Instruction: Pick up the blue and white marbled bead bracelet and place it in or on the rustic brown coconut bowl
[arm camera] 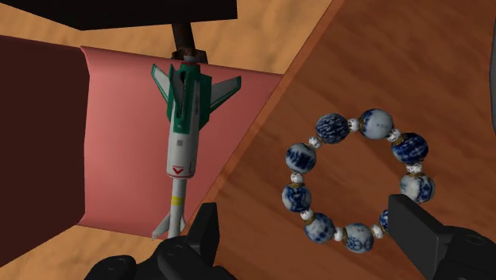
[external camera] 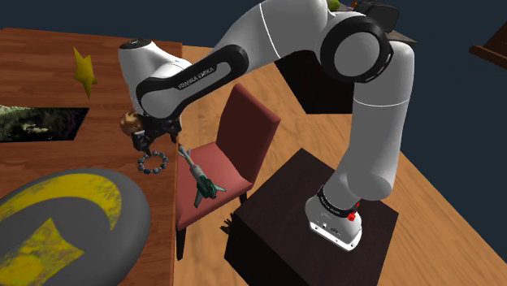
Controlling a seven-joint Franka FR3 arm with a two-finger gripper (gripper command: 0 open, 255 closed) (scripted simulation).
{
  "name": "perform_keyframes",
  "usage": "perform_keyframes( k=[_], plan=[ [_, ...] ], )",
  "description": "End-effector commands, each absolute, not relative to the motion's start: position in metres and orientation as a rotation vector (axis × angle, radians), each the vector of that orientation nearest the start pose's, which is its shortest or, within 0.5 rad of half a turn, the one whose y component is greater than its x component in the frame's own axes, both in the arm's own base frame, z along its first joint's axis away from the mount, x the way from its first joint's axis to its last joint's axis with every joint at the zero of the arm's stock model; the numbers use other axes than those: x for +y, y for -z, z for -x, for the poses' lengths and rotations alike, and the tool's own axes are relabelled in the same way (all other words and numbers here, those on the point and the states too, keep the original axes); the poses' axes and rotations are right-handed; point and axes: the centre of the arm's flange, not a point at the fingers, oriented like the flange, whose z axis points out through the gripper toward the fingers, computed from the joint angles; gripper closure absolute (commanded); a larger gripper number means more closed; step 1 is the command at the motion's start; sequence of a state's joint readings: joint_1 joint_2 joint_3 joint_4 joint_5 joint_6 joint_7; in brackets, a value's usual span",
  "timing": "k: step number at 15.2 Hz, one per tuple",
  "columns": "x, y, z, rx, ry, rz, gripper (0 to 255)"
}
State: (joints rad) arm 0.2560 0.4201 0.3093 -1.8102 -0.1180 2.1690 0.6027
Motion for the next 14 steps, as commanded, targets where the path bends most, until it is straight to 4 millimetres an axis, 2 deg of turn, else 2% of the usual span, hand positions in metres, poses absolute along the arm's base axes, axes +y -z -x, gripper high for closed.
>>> perform_keyframes(
  k=[1, 6, 14],
  plan=[
    [0.330, -0.307, -0.552, -0.013, -0.075, 3.138, 0],
    [0.330, -0.277, -0.550, -0.013, -0.075, 3.138, 0],
    [0.330, -0.277, -0.550, -0.013, -0.075, 3.138, 0]
  ],
)
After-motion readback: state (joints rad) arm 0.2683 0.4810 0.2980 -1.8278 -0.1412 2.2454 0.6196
